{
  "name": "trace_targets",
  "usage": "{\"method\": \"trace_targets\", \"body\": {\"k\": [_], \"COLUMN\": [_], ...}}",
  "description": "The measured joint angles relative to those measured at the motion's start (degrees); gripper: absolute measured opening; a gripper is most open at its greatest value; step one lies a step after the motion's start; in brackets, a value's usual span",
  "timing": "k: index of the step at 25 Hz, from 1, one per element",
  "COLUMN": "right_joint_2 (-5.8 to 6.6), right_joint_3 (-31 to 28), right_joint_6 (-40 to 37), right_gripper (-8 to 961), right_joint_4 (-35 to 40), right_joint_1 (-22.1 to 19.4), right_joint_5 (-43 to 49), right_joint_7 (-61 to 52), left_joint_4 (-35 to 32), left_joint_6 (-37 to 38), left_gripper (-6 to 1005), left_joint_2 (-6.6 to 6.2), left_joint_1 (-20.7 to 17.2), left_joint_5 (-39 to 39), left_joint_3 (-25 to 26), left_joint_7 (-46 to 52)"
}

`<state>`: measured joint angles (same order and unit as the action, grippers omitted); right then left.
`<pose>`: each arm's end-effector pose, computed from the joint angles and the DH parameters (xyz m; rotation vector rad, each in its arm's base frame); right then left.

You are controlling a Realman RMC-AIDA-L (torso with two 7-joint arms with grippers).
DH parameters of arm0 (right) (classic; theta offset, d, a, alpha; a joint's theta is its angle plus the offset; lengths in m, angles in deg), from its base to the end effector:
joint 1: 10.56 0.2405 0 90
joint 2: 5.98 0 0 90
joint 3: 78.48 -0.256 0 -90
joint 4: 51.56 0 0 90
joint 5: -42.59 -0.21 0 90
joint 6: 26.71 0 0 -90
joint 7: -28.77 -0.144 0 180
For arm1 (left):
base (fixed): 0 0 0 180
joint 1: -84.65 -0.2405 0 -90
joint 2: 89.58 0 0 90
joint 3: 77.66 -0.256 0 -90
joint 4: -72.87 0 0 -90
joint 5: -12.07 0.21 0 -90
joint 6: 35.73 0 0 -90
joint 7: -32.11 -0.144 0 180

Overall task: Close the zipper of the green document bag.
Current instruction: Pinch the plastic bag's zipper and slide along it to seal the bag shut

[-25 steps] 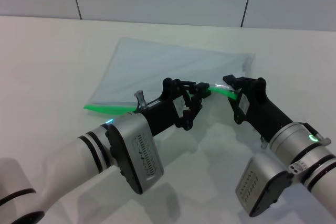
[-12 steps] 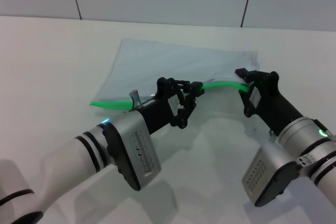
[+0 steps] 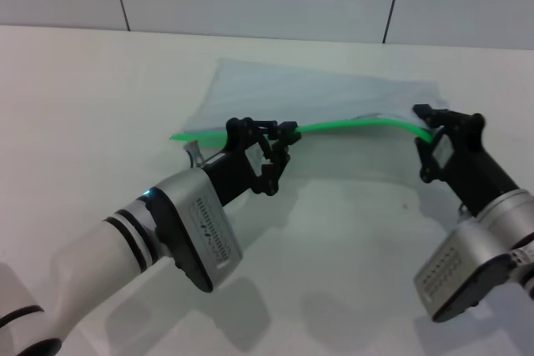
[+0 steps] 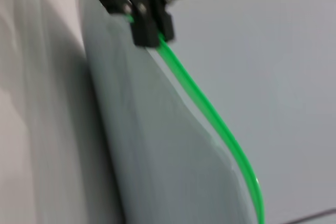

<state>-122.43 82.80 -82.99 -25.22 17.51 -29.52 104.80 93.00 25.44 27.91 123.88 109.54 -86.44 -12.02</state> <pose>0.2736 0.3271 -0.0863 -1.8134 -0.6578 -0.1810 -0.2387 0.3325 -0.1109 -2.0814 0.5747 -0.2285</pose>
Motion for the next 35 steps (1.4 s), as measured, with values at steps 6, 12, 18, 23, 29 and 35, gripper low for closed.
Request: {"method": "trace_targets", "body": {"k": [6,12,18,23,29,35], "right_joint_2": [0.06,0.08,0.17,0.21,0.0,-0.14], "right_joint_3": [-0.1,-0.1,-0.61,-1.69,-2.91,-2.81], "right_joint_6": [-2.03,-2.92,-3.75,-3.77,-4.69,-12.07], "right_gripper": [8,6,5,3,2,74], "right_joint_4": [-2.17,-3.8,-5.63,-6.07,-6.01,-5.42], "right_joint_1": [-1.05,-1.9,-2.48,-2.77,-2.79,-3.33], "right_joint_5": [-1.21,-3.21,-3.9,-3.97,-5.75,-11.6], "right_joint_7": [-2.24,-3.79,-7.12,-7.88,-7.91,-9.87], "left_joint_4": [-0.39,-0.73,-1.33,-2.12,-2.13,-2.15], "left_joint_6": [0.19,0.67,0.7,0.71,2.23,10.35], "left_gripper": [79,79,79,79,81,137], "left_joint_2": [-0.12,-0.22,-0.37,-0.42,-0.37,-0.3], "left_joint_1": [-0.66,-1.7,-2.36,-3.16,-2.39,-2.93], "left_joint_5": [-2.64,-6.05,-9.12,-9.38,-9.3,-9.41], "left_joint_3": [-0.01,-0.01,0.13,1.94,2.24,3.23], "left_joint_7": [-0.07,0.12,0.14,0.99,5.18,13.18]}}
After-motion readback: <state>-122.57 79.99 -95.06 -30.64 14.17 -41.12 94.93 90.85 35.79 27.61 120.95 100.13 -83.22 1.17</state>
